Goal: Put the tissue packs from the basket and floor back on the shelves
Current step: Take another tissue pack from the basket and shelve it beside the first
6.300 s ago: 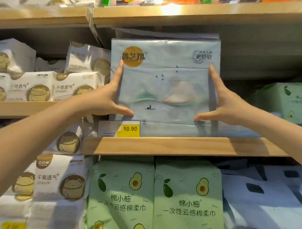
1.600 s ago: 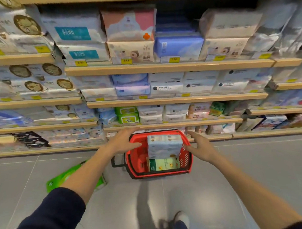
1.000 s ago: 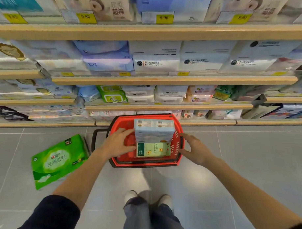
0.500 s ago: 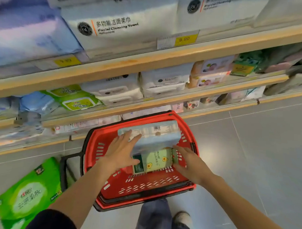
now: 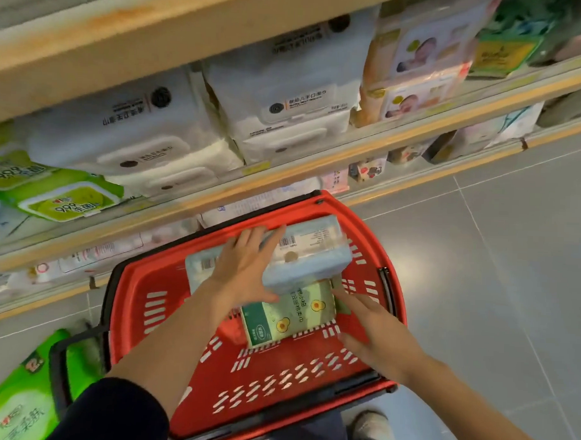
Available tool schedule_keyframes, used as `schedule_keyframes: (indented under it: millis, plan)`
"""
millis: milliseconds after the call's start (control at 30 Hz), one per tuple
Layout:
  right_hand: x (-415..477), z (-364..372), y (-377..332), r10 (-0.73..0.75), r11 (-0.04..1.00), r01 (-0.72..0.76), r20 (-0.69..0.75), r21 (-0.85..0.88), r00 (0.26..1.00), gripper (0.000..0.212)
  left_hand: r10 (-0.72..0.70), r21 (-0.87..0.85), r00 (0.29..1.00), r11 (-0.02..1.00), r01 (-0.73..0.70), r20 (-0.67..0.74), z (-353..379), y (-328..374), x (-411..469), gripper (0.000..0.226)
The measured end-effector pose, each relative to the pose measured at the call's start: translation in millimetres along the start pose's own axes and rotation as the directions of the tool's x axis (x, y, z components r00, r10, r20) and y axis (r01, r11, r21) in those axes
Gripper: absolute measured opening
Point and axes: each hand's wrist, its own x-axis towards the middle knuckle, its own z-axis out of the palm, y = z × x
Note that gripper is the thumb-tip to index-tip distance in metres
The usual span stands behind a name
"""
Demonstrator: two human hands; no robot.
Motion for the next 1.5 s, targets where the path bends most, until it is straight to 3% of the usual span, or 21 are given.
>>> schedule_keyframes:
  millis: [133, 300, 467, 667, 800, 967, 1100, 1267, 1333, 1400, 1500]
  plan:
    - [-0.4, 4.9, 5.9, 0.02, 0.999, -0.019, -0.006, 0.029, 1.0, 0.066, 0.0, 0.152, 0.999, 0.988, 0.007, -0.048, 10.5, 5.1, 1.0, 0.126]
    - [-1.2, 8.5, 6.2, 0.006, 0.999, -0.006, -0.01, 0.052, 1.0, 0.065, -0.004, 0.145, 0.996, 0.989, 0.017, -0.093, 12.7, 11.2, -1.5, 0.123]
    - [-3.7, -4.2, -4.5, -0.019, 0.997, 0.024, -0.062, 0.073, 0.998, 0.067, -0.089, -0.083, 0.991, 0.993, 0.081, -0.1, -8.4, 8.3, -19.7, 0.114]
    - [-11.2, -30.0, -23.1, -0.048, 0.997, 0.054, -0.103, 0.06, 0.994, 0.07, -0.198, -0.332, 0.972, 0.932, 0.148, -0.123, -50.2, -10.1, -65.8, 0.121]
    - [-22.2, -43.7, -41.0, -0.057, 0.995, 0.065, -0.114, 0.074, 0.992, 0.07, -0.335, -0.63, 0.93, 0.758, 0.17, -0.153, -74.9, -16.3, -110.6, 0.122]
    - [-43.1, -52.3, -65.8, -0.074, 0.987, 0.089, -0.118, 0.132, 0.99, 0.067, -0.565, -0.853, 0.801, 0.502, 0.144, -0.198, -103.1, -2.1, -170.1, 0.118]
    - [-63.4, -52.8, -78.2, -0.093, 0.982, 0.11, -0.118, 0.155, 0.989, 0.073, -0.722, -0.991, 0.687, 0.135, 0.021, -0.084, -111.7, 8.2, -215.9, 0.109]
    - [-89.5, -48.4, -97.7, -0.057, 0.922, 0.126, -0.194, 0.366, 0.979, 0.082, -0.826, -0.939, 0.564, -0.201, -0.28, 0.009, -106.2, 31.1, -249.4, 0.069]
    - [-97.3, -44.6, -111.8, -0.048, 0.843, 0.158, -0.22, 0.514, 0.974, 0.086, -0.83, -0.88, 0.551, -0.321, -0.35, 0.084, -97.1, 39.5, -255.6, 0.075]
    - [-101.8, -40.3, -125.7, -0.022, 0.745, 0.158, -0.214, 0.648, 0.977, 0.098, -0.835, -0.833, 0.536, -0.379, -0.403, 0.121, -88.9, 51.9, -260.1, 0.078]
    - [-104.3, -33.7, -140.4, 0.039, 0.625, 0.182, -0.263, 0.759, 0.964, 0.111, -0.845, -0.771, 0.504, -0.44, -0.461, 0.18, -82.9, 76.1, -263.2, 0.052]
